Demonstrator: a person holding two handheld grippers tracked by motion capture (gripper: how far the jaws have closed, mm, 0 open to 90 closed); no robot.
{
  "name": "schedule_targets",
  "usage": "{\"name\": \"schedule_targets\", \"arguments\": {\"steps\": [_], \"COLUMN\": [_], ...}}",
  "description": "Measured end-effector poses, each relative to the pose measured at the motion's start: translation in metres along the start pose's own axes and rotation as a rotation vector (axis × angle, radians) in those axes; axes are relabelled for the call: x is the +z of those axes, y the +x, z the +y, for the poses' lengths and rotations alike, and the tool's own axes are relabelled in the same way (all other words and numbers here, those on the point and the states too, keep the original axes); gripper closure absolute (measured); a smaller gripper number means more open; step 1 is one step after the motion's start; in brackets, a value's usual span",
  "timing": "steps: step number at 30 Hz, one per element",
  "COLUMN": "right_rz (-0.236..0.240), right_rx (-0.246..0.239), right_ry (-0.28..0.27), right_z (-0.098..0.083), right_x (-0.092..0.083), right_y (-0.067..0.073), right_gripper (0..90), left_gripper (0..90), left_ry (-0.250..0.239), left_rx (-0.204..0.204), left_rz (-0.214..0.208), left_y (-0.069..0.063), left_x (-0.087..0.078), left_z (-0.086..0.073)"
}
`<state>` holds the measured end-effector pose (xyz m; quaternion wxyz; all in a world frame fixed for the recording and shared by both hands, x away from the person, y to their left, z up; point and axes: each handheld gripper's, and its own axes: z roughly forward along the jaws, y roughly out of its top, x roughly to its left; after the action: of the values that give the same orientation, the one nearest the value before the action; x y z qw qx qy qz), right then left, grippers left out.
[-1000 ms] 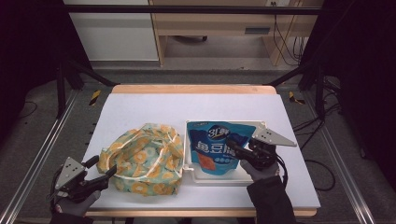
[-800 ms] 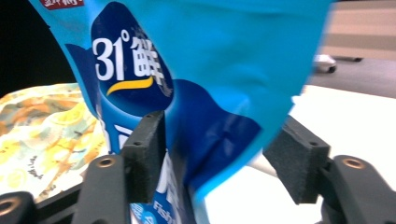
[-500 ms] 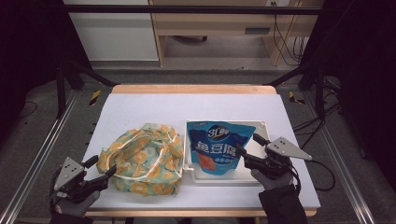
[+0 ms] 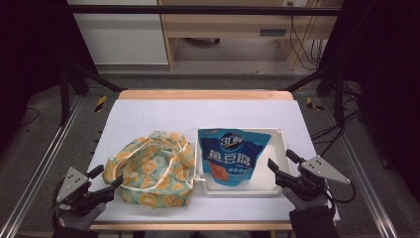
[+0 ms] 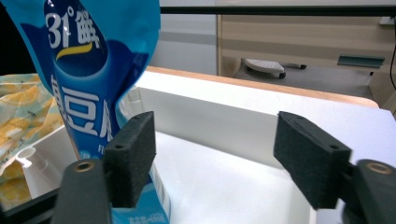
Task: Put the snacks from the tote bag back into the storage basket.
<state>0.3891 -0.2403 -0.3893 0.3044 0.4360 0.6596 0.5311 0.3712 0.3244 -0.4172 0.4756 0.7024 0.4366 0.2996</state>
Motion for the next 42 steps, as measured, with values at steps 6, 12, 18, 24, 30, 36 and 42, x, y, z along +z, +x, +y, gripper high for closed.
{"name": "schedule_targets", "arguments": {"steps": [6,12,18,24,30,36,42], "right_rz": [0.017,0.056,0.073,0.074,0.073,0.079,0.076], "right_rx": [-0.040,-0.061,-0.060,-0.060,-0.066,-0.080,-0.075], "right_ry": [0.057,0.124,0.160,0.177,0.157,0.192,0.215], "right_z": [-0.007,-0.017,-0.023,-0.025,-0.021,-0.023,-0.023], "right_x": [0.008,0.019,0.028,0.033,0.026,0.024,0.035], "right_y": [0.015,0.027,0.028,0.030,0.034,0.039,0.037], "right_gripper": [50.6,65.1,76.7,78.6,75.4,75.5,89.6], "left_gripper": [24.4,24.6,24.7,24.8,24.8,24.9,24.9], "left_ry": [0.001,0.004,0.009,0.010,0.009,0.011,0.011], "left_rx": [0.002,0.003,0.007,0.008,0.005,0.007,0.008], "left_rz": [0.000,-0.001,-0.001,-0.001,-0.002,-0.002,-0.002], "left_y": [0.000,0.000,0.000,0.000,0.000,0.000,0.000], "left_x": [0.000,0.000,0.001,0.001,0.000,0.001,0.001], "left_z": [0.000,0.000,0.000,0.000,0.000,0.000,0.000]}}
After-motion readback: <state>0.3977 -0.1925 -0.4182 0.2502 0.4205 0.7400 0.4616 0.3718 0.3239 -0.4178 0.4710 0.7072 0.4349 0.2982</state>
